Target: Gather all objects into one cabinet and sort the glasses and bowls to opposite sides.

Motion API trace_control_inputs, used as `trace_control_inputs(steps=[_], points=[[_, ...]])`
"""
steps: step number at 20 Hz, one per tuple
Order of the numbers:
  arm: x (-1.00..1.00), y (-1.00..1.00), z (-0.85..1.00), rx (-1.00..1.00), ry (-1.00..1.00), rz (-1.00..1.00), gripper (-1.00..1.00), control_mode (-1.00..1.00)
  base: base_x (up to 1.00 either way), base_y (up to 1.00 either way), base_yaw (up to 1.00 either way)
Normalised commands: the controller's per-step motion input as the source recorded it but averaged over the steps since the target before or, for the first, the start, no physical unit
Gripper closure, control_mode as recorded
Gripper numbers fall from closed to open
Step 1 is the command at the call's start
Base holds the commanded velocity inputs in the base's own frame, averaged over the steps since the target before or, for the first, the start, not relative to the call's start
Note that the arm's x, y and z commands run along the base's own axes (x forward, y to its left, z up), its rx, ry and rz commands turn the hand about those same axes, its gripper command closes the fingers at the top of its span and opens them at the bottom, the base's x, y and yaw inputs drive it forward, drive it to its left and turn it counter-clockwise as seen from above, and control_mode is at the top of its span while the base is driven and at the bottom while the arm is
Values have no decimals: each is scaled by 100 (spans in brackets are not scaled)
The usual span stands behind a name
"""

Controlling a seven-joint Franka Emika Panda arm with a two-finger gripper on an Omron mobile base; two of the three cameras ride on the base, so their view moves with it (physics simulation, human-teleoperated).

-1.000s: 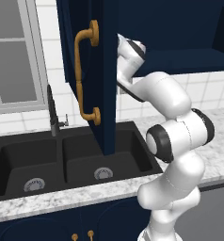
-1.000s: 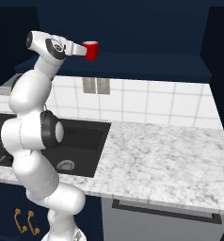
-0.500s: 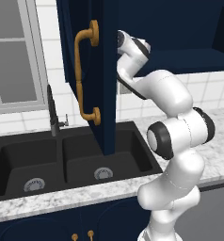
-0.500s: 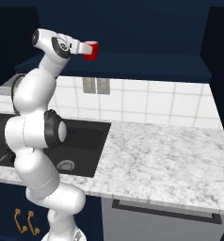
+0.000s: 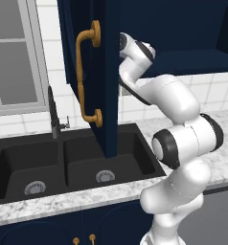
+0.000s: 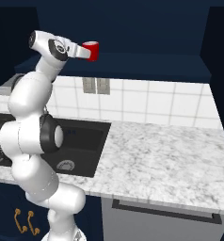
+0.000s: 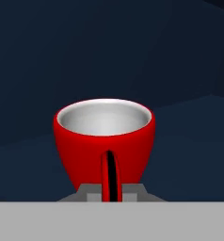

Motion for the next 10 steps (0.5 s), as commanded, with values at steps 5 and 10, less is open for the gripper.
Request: trace_control_inputs(steps=[5,10], points=[[-2,0,26,6,0,5,100,-100,0,0,0],[-27,-12,24,5,0,12,100,-100,0,0,0]])
